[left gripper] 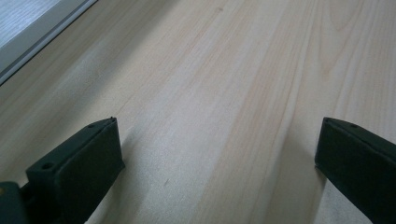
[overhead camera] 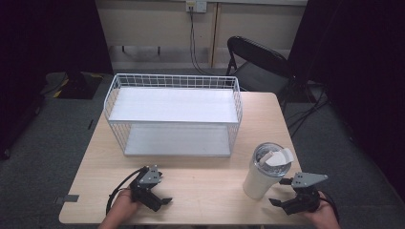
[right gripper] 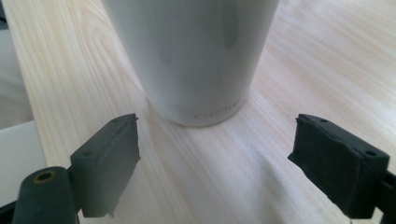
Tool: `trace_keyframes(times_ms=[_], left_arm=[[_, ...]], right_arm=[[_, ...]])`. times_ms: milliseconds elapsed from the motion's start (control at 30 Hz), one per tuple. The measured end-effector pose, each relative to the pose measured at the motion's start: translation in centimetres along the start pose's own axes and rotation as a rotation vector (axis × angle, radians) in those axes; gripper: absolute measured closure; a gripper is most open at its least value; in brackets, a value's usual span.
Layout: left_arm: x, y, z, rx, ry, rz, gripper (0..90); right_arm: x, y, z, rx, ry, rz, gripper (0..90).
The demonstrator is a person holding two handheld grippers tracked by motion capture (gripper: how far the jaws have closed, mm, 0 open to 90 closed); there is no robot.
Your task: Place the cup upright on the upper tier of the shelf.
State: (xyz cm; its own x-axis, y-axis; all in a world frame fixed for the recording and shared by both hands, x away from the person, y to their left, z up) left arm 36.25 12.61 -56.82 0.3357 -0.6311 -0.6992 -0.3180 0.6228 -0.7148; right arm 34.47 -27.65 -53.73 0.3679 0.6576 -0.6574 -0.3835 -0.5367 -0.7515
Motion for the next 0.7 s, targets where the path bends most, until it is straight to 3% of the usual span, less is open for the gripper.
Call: trace_keyframes(times_ms=[400, 700], left_arm=[[0.0, 0.0, 0.0, 0.0, 0.0, 0.0, 0.0], [0.0, 0.0, 0.0, 0.0, 0.0, 0.0, 0.1]], right_arm=[[-0.6, -1.9, 0.9, -0.036, -0.017, -0.056, 14.1], [-1.1, -3.4, 0.9, -0.011, -0.034, -0.127, 13.9]])
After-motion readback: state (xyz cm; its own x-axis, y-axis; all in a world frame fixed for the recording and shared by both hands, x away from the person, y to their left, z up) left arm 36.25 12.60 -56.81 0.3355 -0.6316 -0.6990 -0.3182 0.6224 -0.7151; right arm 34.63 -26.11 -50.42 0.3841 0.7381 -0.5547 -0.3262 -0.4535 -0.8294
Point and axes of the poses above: each handheld gripper's, and its own axes: x roughly forward along the jaws, y roughly out of its underside, z roughly to its left, the point moved 9 cm from there along x, roughly forward along the jaws, and after that the axes turned 2 degrees about -y, right-handed, at the moved point
